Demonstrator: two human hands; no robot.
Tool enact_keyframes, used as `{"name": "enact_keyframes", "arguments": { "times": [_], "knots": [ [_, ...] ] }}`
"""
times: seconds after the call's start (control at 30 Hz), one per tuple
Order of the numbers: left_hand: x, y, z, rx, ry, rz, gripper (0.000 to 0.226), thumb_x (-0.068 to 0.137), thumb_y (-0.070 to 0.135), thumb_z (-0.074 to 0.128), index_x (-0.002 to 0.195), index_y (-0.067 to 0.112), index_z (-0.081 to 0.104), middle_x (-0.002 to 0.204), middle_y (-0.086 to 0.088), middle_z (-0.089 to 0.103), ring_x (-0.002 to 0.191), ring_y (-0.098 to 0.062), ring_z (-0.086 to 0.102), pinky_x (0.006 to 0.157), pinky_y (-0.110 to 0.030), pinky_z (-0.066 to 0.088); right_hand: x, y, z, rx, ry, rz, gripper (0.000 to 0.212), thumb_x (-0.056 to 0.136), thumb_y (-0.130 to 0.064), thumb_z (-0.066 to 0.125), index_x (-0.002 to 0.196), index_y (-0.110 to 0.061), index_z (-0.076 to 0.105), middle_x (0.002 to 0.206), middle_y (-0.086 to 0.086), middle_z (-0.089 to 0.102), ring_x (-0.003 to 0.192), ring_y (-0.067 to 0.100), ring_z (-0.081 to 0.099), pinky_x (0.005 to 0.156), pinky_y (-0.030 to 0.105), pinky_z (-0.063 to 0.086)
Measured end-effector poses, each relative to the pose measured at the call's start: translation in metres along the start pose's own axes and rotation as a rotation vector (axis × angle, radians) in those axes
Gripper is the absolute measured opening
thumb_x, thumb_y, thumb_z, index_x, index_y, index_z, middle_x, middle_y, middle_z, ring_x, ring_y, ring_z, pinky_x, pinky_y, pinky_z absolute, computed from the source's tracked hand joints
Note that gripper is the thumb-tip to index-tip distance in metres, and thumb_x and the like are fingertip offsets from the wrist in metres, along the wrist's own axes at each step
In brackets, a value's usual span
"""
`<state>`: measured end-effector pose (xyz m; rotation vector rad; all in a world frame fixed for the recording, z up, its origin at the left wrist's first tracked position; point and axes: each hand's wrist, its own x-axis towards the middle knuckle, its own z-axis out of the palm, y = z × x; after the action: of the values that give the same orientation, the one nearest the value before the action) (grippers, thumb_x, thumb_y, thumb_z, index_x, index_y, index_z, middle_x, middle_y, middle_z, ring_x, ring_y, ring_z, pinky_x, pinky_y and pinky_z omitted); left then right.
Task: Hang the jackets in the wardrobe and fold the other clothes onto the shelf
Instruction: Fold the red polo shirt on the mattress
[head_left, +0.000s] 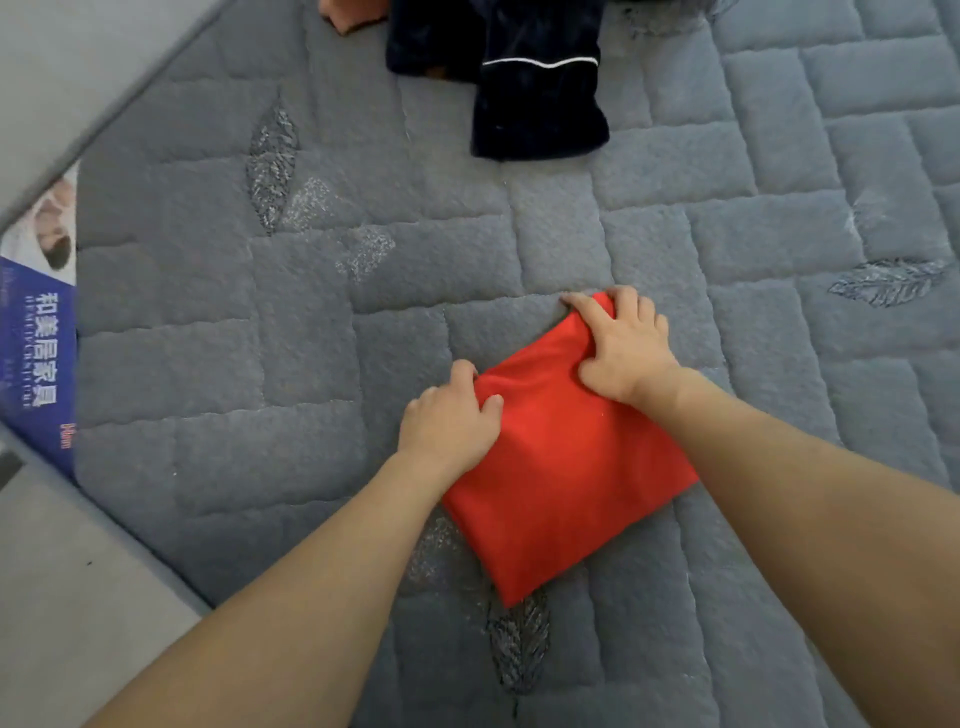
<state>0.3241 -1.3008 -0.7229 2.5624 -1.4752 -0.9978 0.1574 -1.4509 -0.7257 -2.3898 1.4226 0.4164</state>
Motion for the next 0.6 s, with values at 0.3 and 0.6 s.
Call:
{"name": "enact_keyframes", "arguments": {
  "times": [0.3, 0.6],
  "knots": [
    [-0.062, -0.056, -0.097, -0.406, -0.364, -0.143, 0.014, 0.081, 0.032, 0.055, 0.087, 0.018, 0.054, 0.097, 0.000, 0.063, 0.082, -0.013, 0.058, 0.062, -0.029, 0.038, -0.033, -0.097, -0.093, -0.059, -0.396, -0.164, 0.016, 0.077, -0.011, 0.056, 0.085, -0.024, 0.059, 0.093, 0.004, 0.066, 0.100, 0.030, 0.063, 0.073, 0.026, 0.045],
    [-0.286, -0.141, -0.261, -0.200, 0.253, -0.396, 0.010, 0.079, 0.021, 0.053, 0.082, 0.015, 0.061, 0.091, -0.009, 0.068, 0.086, -0.029, 0.064, 0.064, -0.029, 0.042, -0.178, -0.291, -0.205, 0.217, -0.143, -0.475, 0.009, 0.074, -0.007, 0.053, 0.073, -0.016, 0.054, 0.074, 0.006, 0.057, 0.086, 0.033, 0.062, 0.066, 0.026, 0.039]
  ]
}}
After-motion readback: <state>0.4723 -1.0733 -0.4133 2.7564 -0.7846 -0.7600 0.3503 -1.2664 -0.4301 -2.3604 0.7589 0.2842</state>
